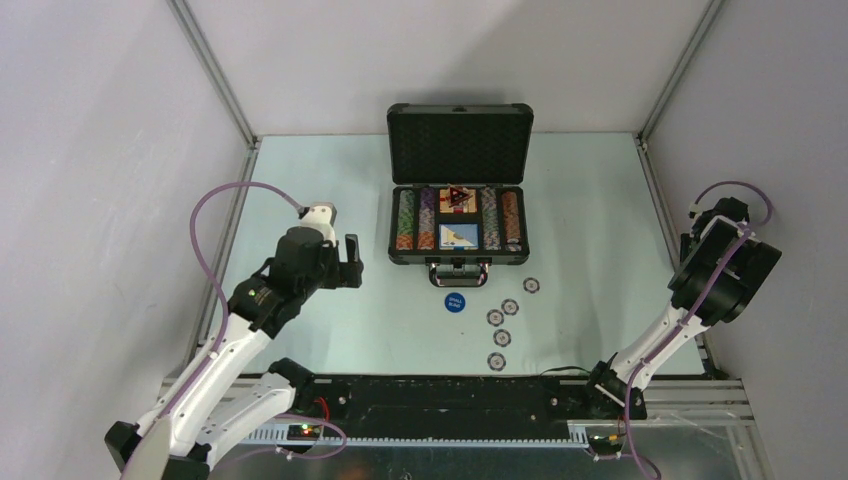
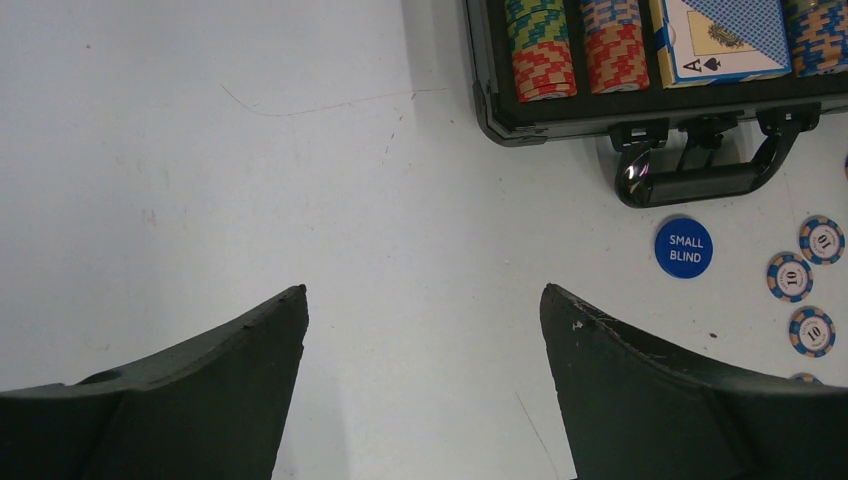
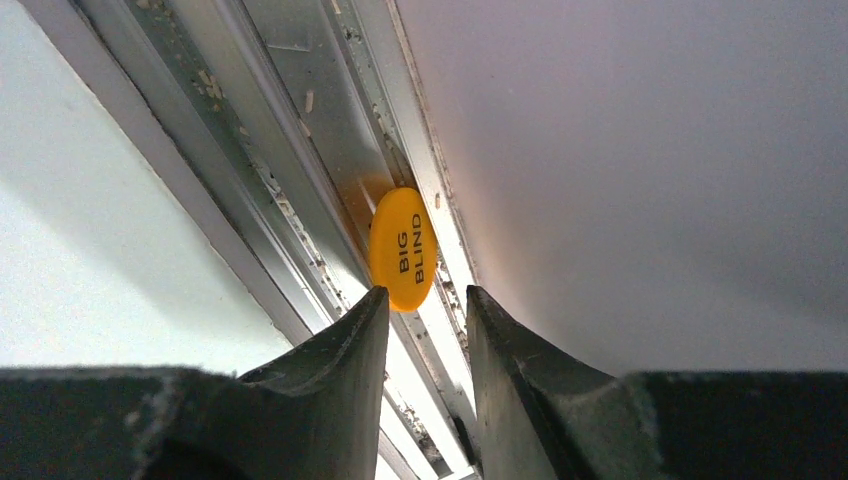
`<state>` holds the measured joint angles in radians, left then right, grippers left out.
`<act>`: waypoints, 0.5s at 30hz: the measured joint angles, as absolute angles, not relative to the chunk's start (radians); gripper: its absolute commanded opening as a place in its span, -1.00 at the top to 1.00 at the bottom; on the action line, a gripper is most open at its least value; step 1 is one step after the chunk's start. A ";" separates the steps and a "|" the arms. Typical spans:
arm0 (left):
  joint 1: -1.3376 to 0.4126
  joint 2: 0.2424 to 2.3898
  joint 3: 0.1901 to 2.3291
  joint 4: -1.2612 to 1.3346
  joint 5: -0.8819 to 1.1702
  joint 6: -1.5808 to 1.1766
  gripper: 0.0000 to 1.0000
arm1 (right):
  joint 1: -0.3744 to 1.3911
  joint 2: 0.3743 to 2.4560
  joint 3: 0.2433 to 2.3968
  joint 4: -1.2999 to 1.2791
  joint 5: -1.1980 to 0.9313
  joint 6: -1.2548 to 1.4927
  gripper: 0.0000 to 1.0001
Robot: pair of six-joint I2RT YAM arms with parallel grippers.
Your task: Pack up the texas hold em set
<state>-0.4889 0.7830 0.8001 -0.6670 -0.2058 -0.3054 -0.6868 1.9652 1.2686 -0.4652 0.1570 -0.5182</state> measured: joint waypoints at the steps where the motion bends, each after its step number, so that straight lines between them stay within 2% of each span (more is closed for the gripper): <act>1: -0.489 0.783 0.800 -0.667 -0.206 -0.305 -0.82 | -0.687 1.965 1.269 -0.465 0.158 -0.518 0.24; 15: -0.489 0.783 0.800 -0.667 -0.206 -0.305 -0.82 | -0.686 1.967 1.269 -0.455 0.195 -0.547 0.28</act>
<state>-0.4889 0.7834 0.8001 -0.6670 -0.2058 -0.3054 -0.6865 1.9671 1.2686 -0.4545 0.1947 -0.5472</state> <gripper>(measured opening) 0.908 0.365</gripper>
